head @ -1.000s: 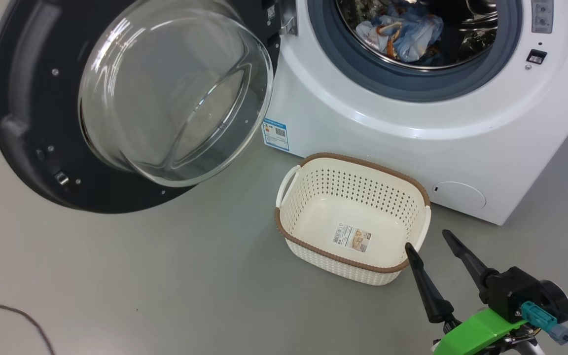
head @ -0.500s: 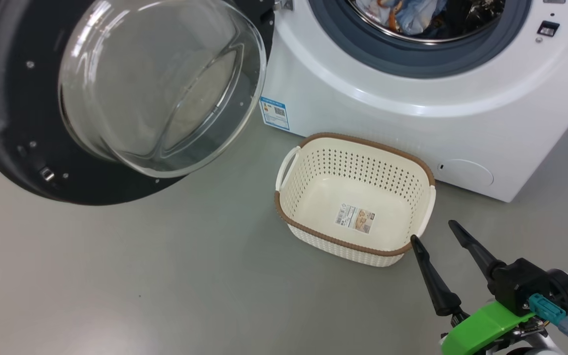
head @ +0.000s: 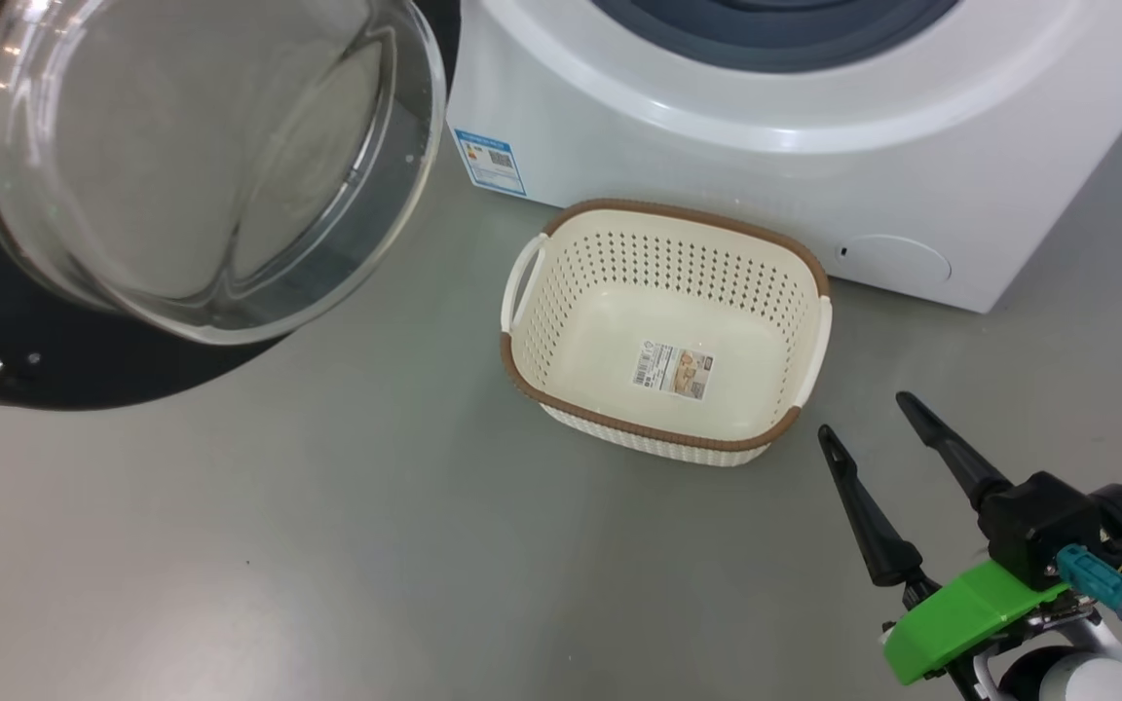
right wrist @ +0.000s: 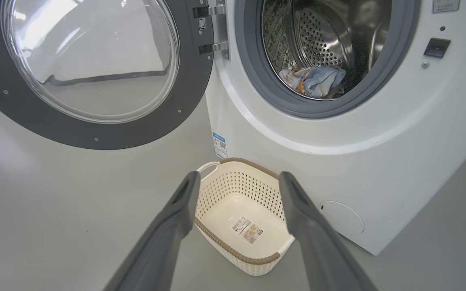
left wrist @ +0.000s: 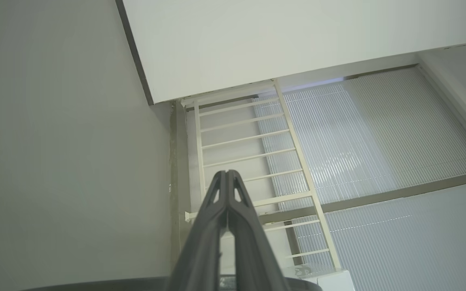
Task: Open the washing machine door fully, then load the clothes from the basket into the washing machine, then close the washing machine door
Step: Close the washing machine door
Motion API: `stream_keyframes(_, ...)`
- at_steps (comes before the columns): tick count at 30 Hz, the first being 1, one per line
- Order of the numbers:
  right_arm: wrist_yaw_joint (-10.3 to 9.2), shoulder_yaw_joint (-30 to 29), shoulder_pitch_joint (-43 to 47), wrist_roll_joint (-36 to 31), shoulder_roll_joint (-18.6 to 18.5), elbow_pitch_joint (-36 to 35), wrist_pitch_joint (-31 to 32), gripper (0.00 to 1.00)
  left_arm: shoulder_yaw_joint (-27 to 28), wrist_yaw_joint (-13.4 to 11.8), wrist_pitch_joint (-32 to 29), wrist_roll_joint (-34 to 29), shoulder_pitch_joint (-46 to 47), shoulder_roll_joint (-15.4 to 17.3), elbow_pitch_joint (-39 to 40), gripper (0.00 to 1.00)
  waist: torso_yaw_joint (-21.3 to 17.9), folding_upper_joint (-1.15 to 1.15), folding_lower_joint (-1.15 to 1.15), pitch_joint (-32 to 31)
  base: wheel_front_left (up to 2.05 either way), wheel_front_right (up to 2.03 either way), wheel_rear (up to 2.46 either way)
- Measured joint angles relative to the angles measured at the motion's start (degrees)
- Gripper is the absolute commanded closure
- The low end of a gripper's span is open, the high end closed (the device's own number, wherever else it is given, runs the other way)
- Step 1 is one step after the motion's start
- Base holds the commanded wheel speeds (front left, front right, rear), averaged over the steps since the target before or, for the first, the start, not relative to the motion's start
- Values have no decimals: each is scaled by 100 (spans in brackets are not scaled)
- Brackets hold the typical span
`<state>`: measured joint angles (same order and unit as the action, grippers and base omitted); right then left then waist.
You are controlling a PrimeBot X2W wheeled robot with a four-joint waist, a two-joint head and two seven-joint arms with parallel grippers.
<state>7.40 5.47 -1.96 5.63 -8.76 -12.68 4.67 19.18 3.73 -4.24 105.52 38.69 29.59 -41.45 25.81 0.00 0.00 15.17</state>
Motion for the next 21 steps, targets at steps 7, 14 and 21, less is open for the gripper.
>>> stream_keyframes(7,0,-29,-89,14,-34,-107,79,0,-381,-2,-482,-192,292,83,-397,100,-150,0,0,296,0,0,0)
stream_keyframes(14,0,-29,-182,14,-91,-188,86,0,-570,25,-788,-259,422,64,-661,100,-255,0,0,531,0,0,0)
stream_keyframes(21,0,-52,-186,14,-96,-201,87,0,-647,129,-945,-320,472,58,-890,100,-301,0,0,633,0,0,0)
